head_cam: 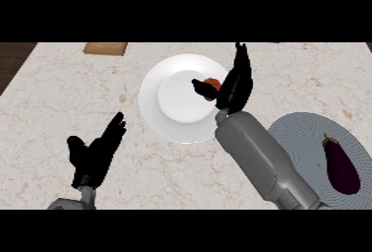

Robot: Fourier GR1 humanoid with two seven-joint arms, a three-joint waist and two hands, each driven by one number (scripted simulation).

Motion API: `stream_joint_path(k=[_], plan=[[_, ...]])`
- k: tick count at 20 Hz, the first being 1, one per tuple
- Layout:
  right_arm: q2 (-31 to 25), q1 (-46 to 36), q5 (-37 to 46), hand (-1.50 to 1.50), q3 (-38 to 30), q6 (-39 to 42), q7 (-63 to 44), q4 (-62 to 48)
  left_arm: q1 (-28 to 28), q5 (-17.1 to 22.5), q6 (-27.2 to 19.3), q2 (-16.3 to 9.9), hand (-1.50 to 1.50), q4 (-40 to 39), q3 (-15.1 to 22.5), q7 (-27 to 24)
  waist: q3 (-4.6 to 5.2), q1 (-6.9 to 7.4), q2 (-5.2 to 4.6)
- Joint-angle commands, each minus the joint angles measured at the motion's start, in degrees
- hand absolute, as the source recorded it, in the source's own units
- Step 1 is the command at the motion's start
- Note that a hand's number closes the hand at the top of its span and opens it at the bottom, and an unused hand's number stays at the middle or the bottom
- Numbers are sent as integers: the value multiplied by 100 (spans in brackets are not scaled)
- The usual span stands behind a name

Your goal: Pick the bell pepper from the placemat and place it in the plate

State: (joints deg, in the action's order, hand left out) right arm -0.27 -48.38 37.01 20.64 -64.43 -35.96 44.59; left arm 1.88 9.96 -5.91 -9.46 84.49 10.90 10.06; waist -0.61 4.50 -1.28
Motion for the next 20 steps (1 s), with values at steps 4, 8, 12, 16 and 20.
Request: stream_joint_path(k=[4, 8, 12, 16, 20], plan=[[26, 859, -1504, -150, 94, -568, 1347, 1010, -230, -72, -108, 88, 0, -325, -50, 2, 44, -261, 55], [26, 1346, -2376, -150, 64, 314, 2088, 1942, -501, 111, 121, -160, 0, -91, -245, 54, 46, -330, 88], [26, 2340, -2900, -150, 560, 522, 2975, 2422, -270, -38, -99, 120, 0, -253, -164, 98, 51, -399, 99], [-336, 2906, -2753, -150, 738, 1206, 2826, 3184, -133, 76, 97, -40, 0, -506, -453, 74, 61, -490, 131], [-445, 3662, -2101, -150, 1294, 975, 2414, 3594, -230, 9, 59, -16, 0, -363, -413, 244, 64, -499, 141]])
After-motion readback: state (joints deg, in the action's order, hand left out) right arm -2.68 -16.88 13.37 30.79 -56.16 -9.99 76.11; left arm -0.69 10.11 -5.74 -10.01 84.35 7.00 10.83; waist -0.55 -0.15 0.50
